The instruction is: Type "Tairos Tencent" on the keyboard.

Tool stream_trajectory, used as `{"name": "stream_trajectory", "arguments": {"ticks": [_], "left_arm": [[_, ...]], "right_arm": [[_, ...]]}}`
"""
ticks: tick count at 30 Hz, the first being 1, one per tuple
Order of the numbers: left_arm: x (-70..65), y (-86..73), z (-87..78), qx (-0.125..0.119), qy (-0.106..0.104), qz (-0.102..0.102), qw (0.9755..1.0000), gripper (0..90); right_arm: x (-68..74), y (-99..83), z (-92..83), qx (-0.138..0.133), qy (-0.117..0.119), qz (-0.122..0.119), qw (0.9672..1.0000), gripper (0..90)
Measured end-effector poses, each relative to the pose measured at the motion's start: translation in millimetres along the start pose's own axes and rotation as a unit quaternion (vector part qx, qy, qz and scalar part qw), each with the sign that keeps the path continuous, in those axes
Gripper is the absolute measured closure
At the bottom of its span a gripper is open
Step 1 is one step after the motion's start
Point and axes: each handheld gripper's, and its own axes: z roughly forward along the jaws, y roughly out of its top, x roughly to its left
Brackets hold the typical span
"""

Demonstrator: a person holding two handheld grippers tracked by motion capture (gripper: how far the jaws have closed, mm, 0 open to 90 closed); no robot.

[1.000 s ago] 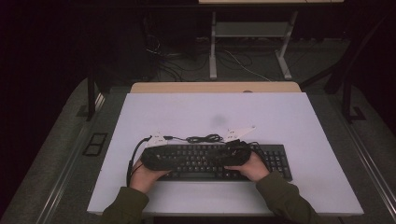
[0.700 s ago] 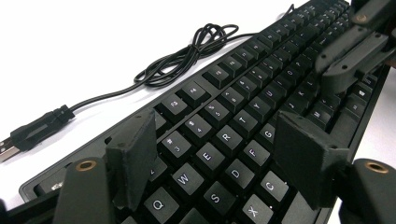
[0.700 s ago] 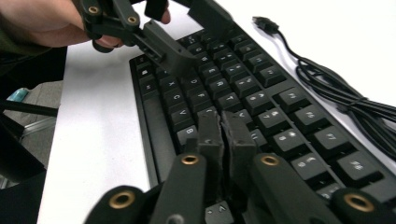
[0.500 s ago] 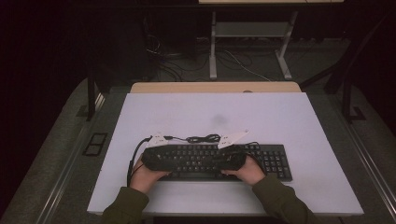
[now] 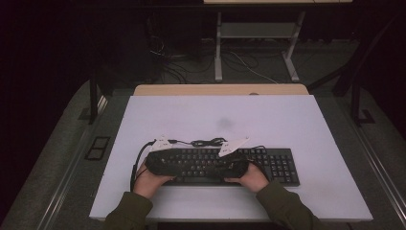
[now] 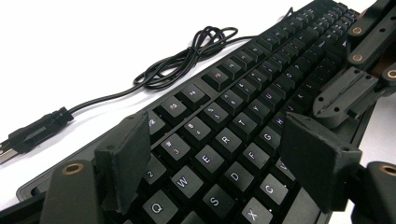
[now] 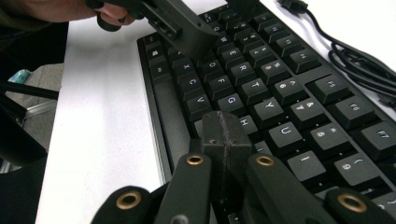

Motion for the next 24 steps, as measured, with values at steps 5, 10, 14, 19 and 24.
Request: {"name": "stream_trajectory", "arguments": {"ticks": [5, 10, 14, 19, 24], "left_arm": [[0.1, 0.1, -0.1, -0.001, 0.0, 0.0, 1.0, 24.0], [0.1, 0.1, -0.1, 0.0, 0.0, 0.0, 1.0, 24.0], [0.1, 0.2, -0.4, 0.0, 0.001, 0.002, 1.0, 24.0], [0.4, 0.4, -0.7, -0.001, 0.001, 0.001, 1.0, 24.1], [0.0, 0.5, -0.7, -0.001, 0.001, 0.002, 1.0, 24.3]], "right_arm": [[0.5, -0.8, 2.7, 0.008, -0.002, -0.003, 1.0, 89.5], [0.8, -1.7, 4.9, 0.015, -0.005, -0.006, 0.9999, 89.5], [0.9, -1.3, 5.1, 0.016, -0.005, -0.006, 0.9999, 89.5], [1.6, -0.4, 4.4, 0.017, -0.006, -0.005, 0.9998, 89.5], [2.2, 0.3, 3.9, 0.019, -0.008, -0.006, 0.9998, 89.5]]}}
